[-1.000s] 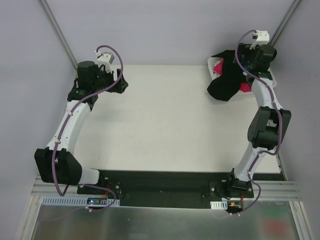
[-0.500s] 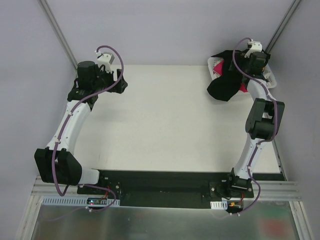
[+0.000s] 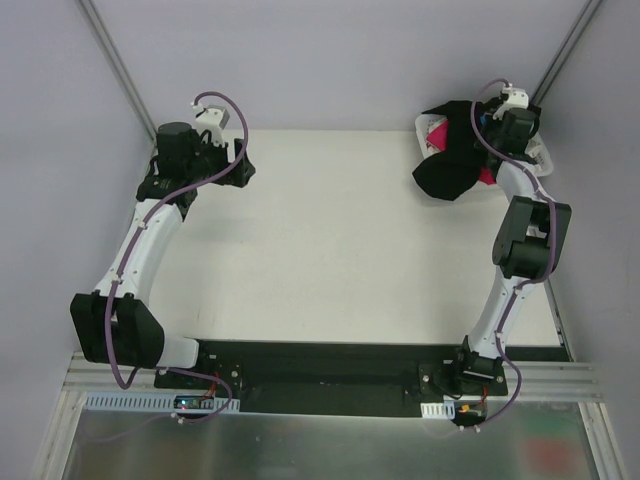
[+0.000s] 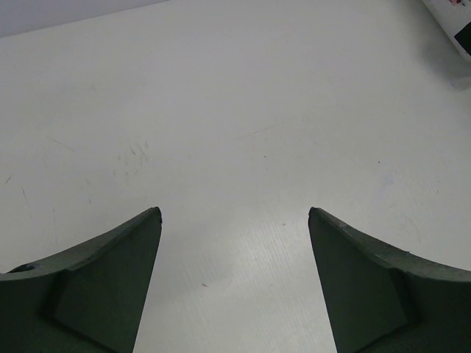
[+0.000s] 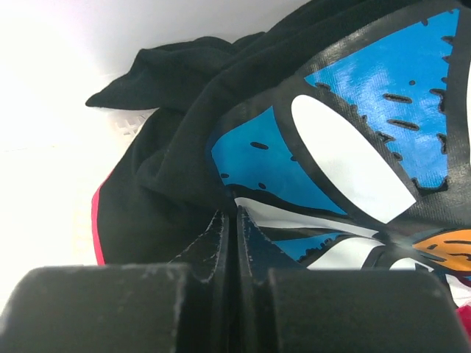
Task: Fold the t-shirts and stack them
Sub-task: Grab crumpled tshirt from bin with the right arm, then move the tshirt to the center of the board
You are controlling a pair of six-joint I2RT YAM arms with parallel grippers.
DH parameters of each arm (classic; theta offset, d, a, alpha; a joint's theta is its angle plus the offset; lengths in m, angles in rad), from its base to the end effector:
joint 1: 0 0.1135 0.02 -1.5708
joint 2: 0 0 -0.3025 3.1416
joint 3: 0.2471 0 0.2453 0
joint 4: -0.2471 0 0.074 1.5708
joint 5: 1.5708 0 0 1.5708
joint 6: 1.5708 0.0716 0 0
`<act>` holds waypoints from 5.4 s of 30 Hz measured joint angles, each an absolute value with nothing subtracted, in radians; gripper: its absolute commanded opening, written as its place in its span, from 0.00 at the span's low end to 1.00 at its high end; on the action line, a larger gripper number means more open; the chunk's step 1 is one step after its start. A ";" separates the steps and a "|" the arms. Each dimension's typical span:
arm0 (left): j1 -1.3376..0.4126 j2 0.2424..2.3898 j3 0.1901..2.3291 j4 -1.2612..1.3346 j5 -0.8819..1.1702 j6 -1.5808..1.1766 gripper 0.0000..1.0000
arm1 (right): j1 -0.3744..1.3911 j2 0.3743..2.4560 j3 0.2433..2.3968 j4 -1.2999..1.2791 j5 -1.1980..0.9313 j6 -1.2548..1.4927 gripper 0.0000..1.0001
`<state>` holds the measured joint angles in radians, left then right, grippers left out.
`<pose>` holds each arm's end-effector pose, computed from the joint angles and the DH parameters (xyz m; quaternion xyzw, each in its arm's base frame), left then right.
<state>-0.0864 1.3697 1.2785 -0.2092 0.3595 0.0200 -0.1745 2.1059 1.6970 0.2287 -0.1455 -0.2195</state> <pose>0.3332 -0.0541 0.4063 0.1480 0.7852 -0.1632 0.5787 0.5522 -0.0868 0.3082 -0.0638 0.7646 -0.0703 0.6375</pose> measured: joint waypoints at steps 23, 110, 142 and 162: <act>-0.093 1.377 1.259 -0.216 0.358 0.020 0.80 | -0.089 1.728 1.676 -0.131 -0.101 -0.244 0.01; -0.197 1.310 1.188 -0.215 0.279 0.042 0.81 | 0.728 1.577 1.868 -0.825 0.233 -0.330 0.89; -0.233 1.309 1.184 -0.455 0.359 0.011 0.59 | 0.550 1.384 1.443 -0.682 0.252 -0.168 0.96; -0.381 1.459 1.228 -0.559 0.399 0.187 0.63 | 0.546 1.336 1.343 -0.602 0.189 -0.143 0.96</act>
<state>-0.3813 1.4586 1.2282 -0.5594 0.3988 0.1875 0.5457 1.3361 1.3434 -0.6022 0.1890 -0.1429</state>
